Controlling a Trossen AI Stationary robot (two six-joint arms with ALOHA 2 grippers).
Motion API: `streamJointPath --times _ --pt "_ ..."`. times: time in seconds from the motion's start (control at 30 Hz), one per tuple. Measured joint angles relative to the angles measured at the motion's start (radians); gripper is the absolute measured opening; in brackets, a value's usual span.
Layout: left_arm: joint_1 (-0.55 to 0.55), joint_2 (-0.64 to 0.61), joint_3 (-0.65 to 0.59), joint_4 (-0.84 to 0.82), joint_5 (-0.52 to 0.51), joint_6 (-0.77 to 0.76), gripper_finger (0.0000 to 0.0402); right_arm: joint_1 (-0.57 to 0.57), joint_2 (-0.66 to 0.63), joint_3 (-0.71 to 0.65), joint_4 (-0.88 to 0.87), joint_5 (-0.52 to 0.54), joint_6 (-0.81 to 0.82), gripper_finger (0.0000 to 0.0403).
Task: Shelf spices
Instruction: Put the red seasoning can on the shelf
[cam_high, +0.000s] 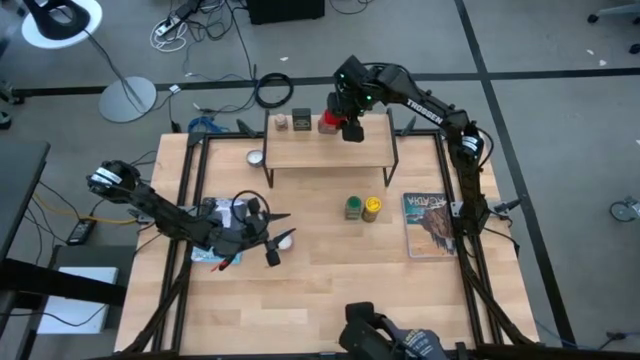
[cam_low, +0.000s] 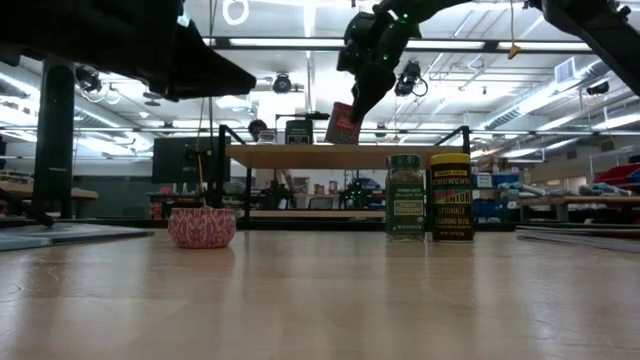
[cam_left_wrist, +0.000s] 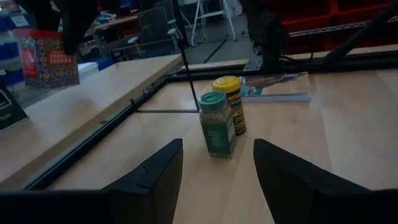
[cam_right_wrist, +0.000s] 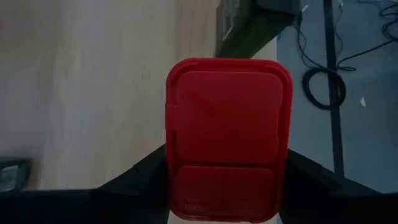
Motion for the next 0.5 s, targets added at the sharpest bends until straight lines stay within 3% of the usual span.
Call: streamJointPath --times 0.5 --pt "0.003 0.0 0.0 -0.011 0.026 -0.006 0.0202 -0.015 0.026 0.0 0.033 0.005 0.026 0.0217"
